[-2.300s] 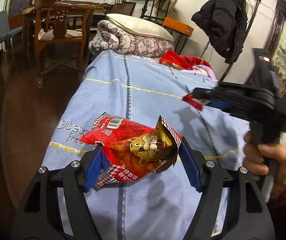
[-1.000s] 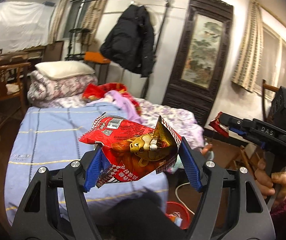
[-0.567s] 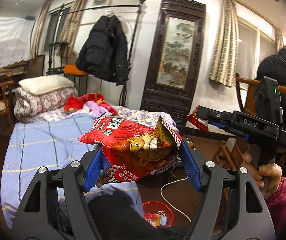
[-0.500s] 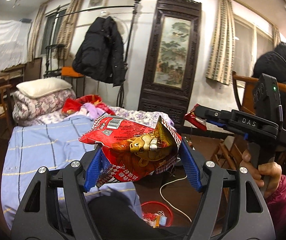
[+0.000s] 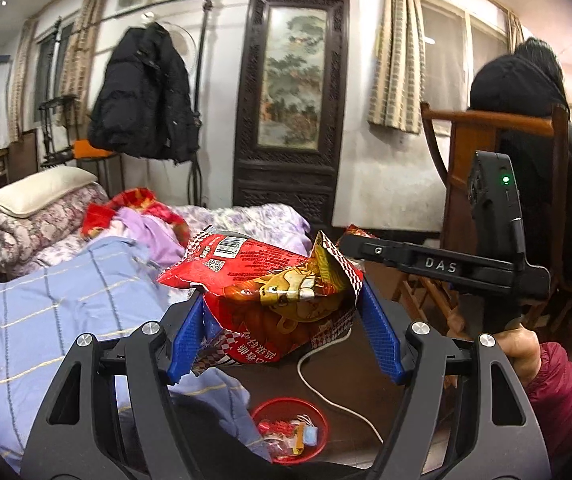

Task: Collect trash
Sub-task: 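Carry the chip bag and small wrapper to the red wastebasket with both tools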

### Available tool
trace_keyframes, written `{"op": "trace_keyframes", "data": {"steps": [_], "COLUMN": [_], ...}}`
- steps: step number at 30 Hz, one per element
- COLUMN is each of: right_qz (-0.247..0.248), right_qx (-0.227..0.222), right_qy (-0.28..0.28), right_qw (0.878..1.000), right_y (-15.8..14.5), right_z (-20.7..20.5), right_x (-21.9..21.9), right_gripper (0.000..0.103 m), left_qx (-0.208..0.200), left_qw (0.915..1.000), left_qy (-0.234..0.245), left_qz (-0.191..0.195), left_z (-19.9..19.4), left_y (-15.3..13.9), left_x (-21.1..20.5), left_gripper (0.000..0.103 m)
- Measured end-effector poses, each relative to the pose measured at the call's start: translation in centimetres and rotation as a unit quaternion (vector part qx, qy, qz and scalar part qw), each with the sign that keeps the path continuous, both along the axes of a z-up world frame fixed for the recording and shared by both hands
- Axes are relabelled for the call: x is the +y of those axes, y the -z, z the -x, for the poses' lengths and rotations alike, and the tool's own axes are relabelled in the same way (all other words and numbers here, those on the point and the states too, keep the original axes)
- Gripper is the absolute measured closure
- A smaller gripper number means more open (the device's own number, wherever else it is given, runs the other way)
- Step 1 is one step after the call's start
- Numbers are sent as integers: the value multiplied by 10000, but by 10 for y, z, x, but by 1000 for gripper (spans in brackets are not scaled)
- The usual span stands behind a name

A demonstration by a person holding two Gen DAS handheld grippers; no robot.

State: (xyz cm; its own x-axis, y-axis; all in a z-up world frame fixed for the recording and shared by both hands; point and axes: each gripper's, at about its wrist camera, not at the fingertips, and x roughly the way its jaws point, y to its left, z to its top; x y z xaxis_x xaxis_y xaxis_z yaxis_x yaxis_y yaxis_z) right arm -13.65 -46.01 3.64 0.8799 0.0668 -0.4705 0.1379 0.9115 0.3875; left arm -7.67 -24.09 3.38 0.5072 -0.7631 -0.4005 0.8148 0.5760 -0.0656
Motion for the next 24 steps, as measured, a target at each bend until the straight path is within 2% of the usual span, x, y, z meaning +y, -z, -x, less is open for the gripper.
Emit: {"op": "trace_keyframes", "data": {"steps": [4,12,15,24], "right_qz": [-133,-562,-714,-966], "right_qx": [251,1025,1333,1902], "right_qy": [195,502,579,685], "right_qw": [9994,9919,9868,9746], "right_y": [26,100,131,194], "right_z": [-3,-17,-22,-32], "right_x": [-22,-64,-73,-88], "right_gripper": [62,61,61,61], "left_qx": [199,714,904,1301], "left_qw": [9996,9967,9949,9896], "left_qy": [129,131,89,-31], "left_qz": [-150,-370,-436,-615], "left_z": [-12,-48,-64,-106], "left_y": [15,51,65,97], "left_x": [-19,-41,-45,-59], "left_gripper": [34,34,34,34]}}
